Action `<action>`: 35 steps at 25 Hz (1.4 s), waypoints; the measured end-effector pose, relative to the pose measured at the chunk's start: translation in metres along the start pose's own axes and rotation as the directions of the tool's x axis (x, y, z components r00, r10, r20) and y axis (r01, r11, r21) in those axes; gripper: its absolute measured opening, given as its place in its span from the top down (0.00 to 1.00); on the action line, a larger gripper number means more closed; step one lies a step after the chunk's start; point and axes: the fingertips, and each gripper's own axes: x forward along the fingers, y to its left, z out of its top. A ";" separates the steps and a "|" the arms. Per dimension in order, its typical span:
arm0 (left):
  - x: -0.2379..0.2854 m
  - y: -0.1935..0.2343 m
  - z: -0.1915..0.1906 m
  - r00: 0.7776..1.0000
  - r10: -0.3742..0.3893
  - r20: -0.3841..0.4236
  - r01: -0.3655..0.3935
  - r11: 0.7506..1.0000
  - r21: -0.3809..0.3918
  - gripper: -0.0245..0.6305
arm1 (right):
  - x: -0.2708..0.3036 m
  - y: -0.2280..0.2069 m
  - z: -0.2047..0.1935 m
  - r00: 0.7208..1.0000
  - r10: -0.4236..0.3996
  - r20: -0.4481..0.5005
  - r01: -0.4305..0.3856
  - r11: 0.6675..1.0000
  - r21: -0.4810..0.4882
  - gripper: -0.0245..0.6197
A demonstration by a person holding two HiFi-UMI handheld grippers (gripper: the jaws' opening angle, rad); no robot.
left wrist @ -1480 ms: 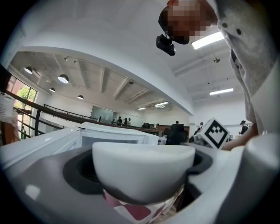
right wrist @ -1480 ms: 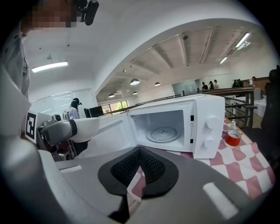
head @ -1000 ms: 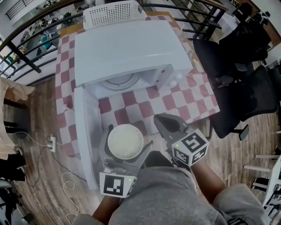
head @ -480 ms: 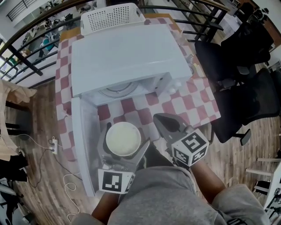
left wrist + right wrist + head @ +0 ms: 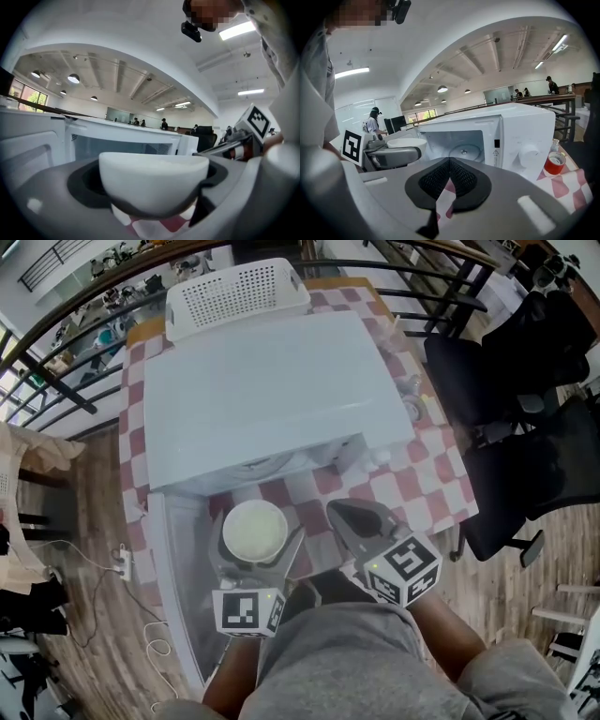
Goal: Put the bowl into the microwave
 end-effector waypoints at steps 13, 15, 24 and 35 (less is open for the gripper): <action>0.064 0.038 -0.042 0.995 0.062 -0.077 -0.058 0.997 0.043 0.14 | 0.034 -0.014 -0.023 0.997 0.045 -0.056 -0.041 0.997 0.067 0.97; 0.071 0.042 -0.048 0.994 0.066 -0.086 -0.062 0.997 0.055 0.14 | 0.037 -0.017 -0.027 0.997 0.047 -0.064 -0.043 0.996 0.075 0.97; 0.110 0.061 -0.072 0.983 0.103 -0.154 -0.088 0.991 0.104 0.14 | 0.042 -0.020 -0.033 0.994 0.061 -0.086 -0.054 0.995 0.088 0.97; 0.155 0.093 -0.096 0.950 0.173 -0.258 -0.142 0.981 0.135 0.14 | 0.047 -0.013 -0.031 0.992 0.086 -0.088 -0.078 0.993 0.090 0.97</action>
